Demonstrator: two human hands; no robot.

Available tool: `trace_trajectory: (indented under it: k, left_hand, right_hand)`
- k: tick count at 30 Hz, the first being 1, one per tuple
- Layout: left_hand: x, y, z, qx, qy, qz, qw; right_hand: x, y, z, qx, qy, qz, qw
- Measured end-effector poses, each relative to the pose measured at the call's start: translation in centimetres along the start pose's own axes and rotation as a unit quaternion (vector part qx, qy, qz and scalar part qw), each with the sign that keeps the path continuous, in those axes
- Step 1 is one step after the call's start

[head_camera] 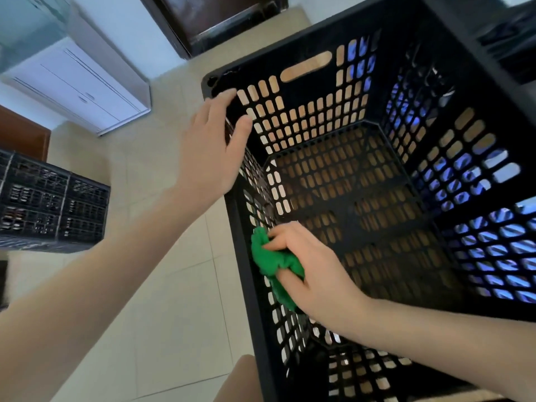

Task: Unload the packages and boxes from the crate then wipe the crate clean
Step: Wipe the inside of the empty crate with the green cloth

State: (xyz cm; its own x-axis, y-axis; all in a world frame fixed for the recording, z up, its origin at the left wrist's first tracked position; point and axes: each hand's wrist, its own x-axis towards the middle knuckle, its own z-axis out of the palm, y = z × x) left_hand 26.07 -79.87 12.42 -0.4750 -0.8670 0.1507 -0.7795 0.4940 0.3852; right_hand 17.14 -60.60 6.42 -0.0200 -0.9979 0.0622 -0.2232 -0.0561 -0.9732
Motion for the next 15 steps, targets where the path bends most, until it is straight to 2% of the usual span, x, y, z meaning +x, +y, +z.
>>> trace_trajectory:
  k: [3, 7, 15]
  left_hand:
    - [-5.1, 0.5, 0.0, -0.003, -0.07, 0.021, 0.997]
    - [-8.2, 0.5, 0.4, -0.023, -0.08, 0.022, 0.996]
    - [-7.8, 0.8, 0.5, 0.008, -0.092, 0.023, 0.995]
  right_hand:
    - [-2.0, -0.1, -0.2, -0.028, -0.03, -0.01, 0.999]
    - [-2.2, 0.6, 0.6, -0.054, -0.027, -0.022, 0.998]
    - [-1.6, 7.4, 2.3, -0.095, -0.054, 0.113, 0.988]
